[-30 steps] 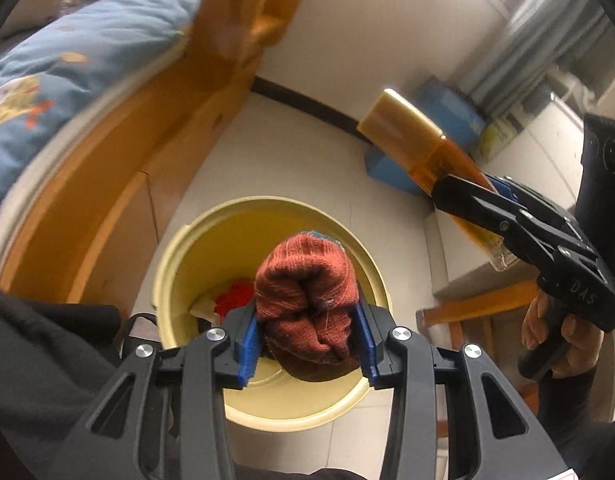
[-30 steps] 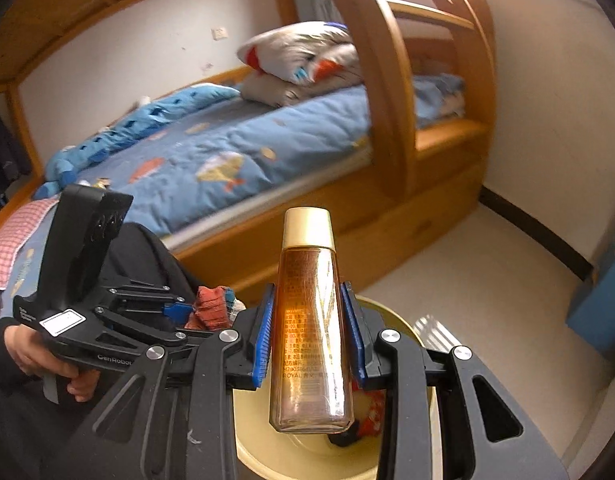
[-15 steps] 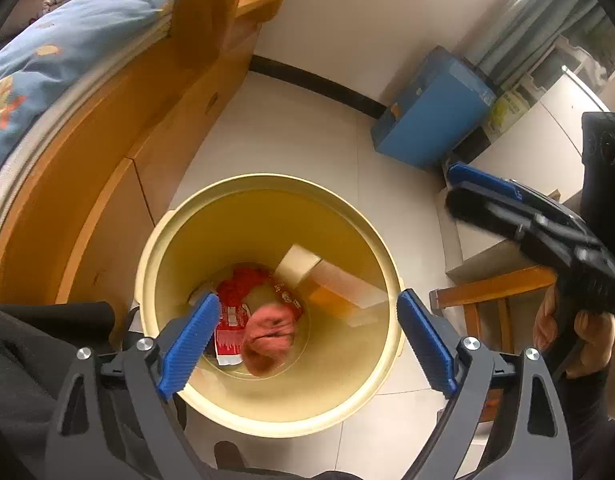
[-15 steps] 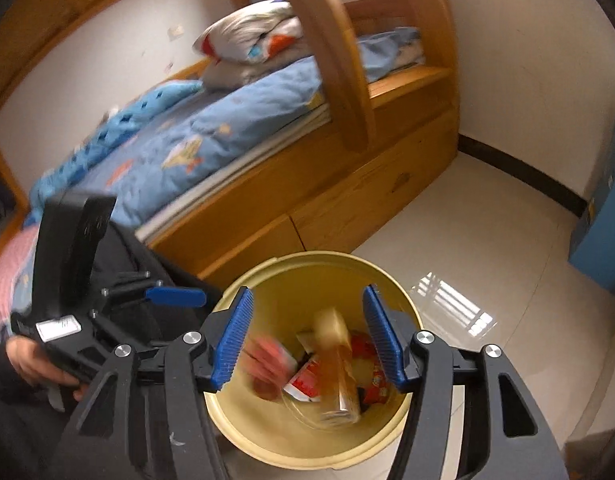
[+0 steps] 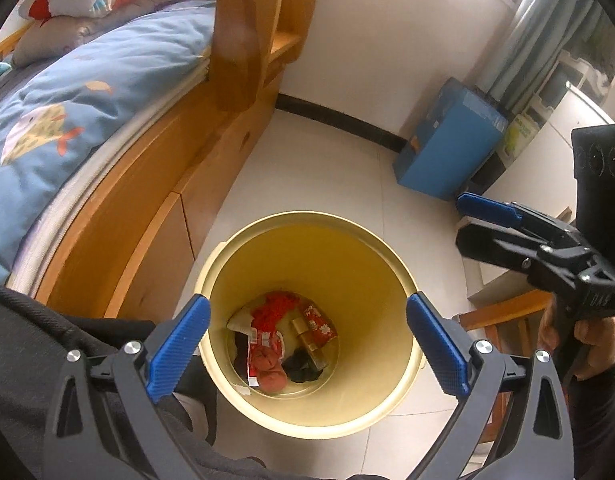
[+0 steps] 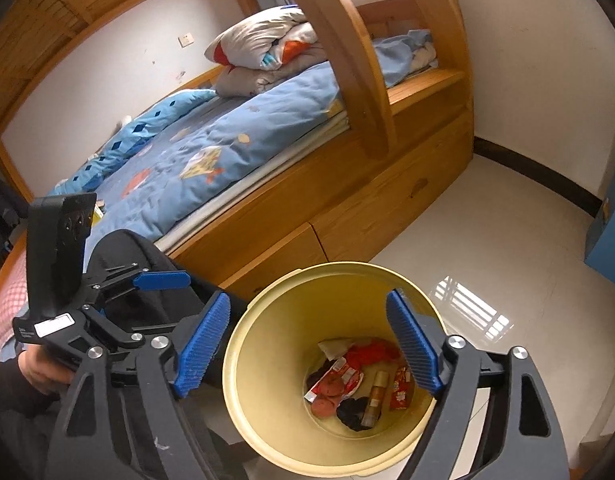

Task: Collect trash
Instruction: 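Return both tools to the remaining trash on the quilt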

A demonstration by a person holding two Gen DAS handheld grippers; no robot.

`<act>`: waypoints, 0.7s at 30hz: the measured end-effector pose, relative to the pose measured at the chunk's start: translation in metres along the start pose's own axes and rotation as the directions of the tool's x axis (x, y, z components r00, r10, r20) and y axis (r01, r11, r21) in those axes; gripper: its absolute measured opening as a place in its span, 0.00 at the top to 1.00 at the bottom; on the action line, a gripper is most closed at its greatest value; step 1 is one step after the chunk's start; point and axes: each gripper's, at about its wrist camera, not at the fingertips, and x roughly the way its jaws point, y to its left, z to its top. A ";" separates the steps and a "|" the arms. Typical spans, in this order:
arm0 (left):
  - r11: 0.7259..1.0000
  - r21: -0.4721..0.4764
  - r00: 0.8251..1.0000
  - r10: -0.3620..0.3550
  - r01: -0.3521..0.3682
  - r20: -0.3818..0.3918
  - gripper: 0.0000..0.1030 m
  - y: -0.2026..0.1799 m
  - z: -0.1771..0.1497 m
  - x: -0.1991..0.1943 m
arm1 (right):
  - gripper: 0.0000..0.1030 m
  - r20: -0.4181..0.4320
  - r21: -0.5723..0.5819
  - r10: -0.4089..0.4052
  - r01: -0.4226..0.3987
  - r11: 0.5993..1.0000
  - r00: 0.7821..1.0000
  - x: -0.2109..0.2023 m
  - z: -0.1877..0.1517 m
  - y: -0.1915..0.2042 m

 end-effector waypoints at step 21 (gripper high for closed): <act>0.956 -0.151 0.907 0.287 -0.252 0.307 0.04 0.091 -0.010 -0.140 | 0.13 0.050 -0.167 0.229 -0.218 0.962 0.972 0.046 0.071 0.131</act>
